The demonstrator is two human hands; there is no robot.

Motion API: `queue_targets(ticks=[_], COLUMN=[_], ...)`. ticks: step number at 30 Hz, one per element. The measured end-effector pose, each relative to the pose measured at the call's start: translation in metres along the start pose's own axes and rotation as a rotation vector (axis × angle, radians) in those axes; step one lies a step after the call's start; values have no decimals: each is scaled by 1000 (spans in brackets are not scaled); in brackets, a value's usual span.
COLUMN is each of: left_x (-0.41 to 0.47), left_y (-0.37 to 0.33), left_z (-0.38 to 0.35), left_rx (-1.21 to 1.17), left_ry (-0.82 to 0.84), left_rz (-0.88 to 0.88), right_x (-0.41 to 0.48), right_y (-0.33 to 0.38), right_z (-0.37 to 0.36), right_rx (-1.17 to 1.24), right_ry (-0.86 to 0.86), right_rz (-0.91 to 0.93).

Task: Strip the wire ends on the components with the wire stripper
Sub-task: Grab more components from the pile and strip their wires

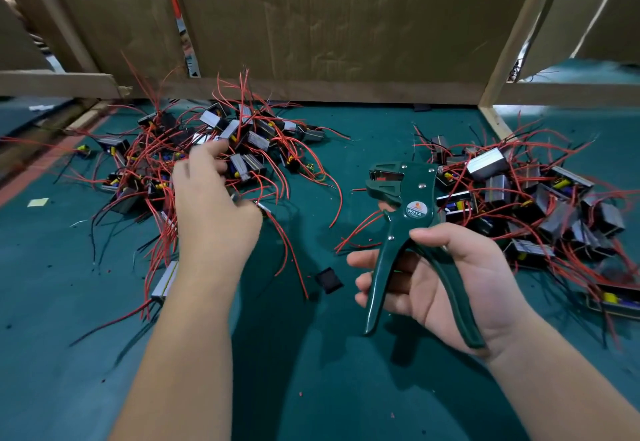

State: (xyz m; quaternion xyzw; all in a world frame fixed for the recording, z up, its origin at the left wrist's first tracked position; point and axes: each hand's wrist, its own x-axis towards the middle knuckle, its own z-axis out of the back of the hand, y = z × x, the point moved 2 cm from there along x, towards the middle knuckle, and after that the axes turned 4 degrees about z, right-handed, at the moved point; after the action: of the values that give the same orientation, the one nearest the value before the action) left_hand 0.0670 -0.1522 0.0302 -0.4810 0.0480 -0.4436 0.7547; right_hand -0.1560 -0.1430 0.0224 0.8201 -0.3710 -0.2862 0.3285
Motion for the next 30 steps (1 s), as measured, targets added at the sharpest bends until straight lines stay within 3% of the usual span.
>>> queue_targets(ticks=[2, 5, 7, 10, 15, 17, 19, 22, 24, 27, 30], left_x=[-3, -10, -15, -20, -20, -19, -18, -15, -14, -12, -13], left_y=[-12, -27, -31, -34, -30, -28, -24, -14, -9, -8, -3], left_z=[-1, -12, -21, -29, -30, -29, -27, -18, -14, -15, -26], left_rx=[-429, -1147, -1434, -1551, -1557, -1488, -1250, -543, -122, 32, 204], left_ry=[11, 245, 398, 516, 541, 487, 330, 1, -98, -89, 37], left_rz=[29, 301, 483, 593, 621, 592, 503, 278, 205, 90, -3], right_x=[-1, -2, -4, -6, -6, -6, -6, -6, -5, -5, -5], right_y=[1, 4, 5, 5, 4, 4, 4, 5, 5, 4, 5], right_z=[-1, 0, -1, -2, -2, -2, -2, -1, -1, -1, -2], right_rx=[55, 131, 136, 130, 150, 162, 167, 177, 174, 163, 172], right_ry=[22, 86, 148, 226, 215, 194, 166, 153, 152, 135, 107], right_rz=[27, 87, 110, 108, 106, 110, 118, 125, 131, 135, 128])
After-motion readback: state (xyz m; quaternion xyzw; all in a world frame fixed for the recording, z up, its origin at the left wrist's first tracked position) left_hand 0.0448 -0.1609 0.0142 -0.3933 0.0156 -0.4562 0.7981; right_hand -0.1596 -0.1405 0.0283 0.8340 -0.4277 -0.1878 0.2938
